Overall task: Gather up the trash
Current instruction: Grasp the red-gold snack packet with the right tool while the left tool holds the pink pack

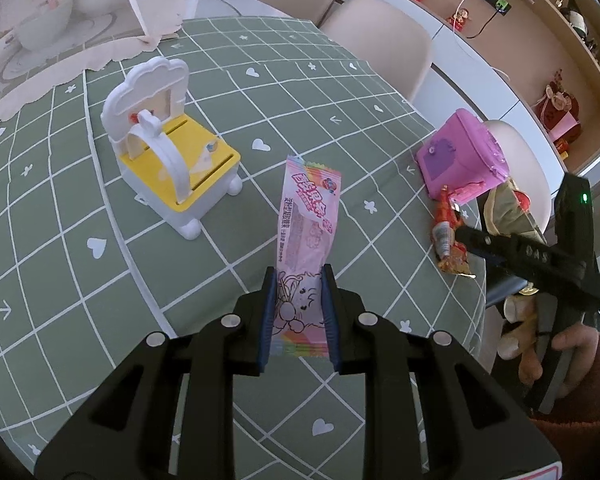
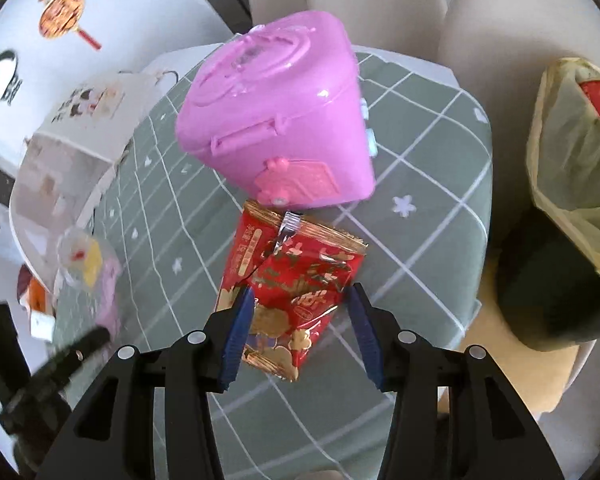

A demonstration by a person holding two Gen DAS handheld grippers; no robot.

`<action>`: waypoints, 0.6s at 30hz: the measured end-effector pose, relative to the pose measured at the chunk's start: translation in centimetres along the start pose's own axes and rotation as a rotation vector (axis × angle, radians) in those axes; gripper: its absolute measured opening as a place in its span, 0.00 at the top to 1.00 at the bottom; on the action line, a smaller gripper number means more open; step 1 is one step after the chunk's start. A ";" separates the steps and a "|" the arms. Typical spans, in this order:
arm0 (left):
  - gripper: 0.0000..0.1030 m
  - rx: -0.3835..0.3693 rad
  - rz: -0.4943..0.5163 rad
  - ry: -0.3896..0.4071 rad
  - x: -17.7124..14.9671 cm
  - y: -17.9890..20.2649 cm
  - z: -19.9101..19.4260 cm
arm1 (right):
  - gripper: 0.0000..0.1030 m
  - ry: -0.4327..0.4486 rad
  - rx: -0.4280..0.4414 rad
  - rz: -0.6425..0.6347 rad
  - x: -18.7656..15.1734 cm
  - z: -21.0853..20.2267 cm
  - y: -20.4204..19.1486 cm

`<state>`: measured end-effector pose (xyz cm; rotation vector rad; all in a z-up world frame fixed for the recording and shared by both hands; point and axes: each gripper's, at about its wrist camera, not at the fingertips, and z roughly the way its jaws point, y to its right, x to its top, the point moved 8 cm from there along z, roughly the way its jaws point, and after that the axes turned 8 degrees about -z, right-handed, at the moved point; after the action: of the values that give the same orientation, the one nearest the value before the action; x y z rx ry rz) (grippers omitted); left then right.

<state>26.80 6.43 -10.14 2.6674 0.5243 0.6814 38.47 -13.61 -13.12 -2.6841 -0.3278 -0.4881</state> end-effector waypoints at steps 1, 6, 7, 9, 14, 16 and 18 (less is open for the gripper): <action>0.81 0.001 0.003 0.002 0.0 0.1 0.0 | 0.55 -0.003 0.002 -0.009 0.4 0.5 -0.6; 0.81 0.002 -0.004 0.006 0.2 0.0 -0.1 | 0.55 0.044 -0.178 -0.173 1.0 1.6 -2.8; 0.81 0.001 -0.006 0.006 0.2 0.0 0.0 | 0.55 0.043 -0.209 -0.209 0.9 1.9 -3.0; 0.81 -0.001 -0.009 0.003 0.2 -0.1 0.1 | 0.55 0.034 -0.236 -0.301 0.3 2.1 -4.1; 0.81 -0.004 -0.007 -0.010 0.1 0.0 0.5 | 0.83 0.042 -0.232 -0.452 -0.5 1.6 -6.0; 0.81 -0.007 -0.005 -0.009 0.1 0.1 0.4 | 0.85 0.055 -0.197 -0.453 -0.4 0.9 -6.2; 0.81 -0.009 -0.005 -0.006 0.2 0.1 0.4 | 0.88 0.068 -0.178 -0.450 -0.2 0.3 -6.3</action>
<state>27.16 6.30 -10.35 2.6581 0.5253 0.6728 36.58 -7.85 -11.34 -2.7516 -0.9176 -0.7681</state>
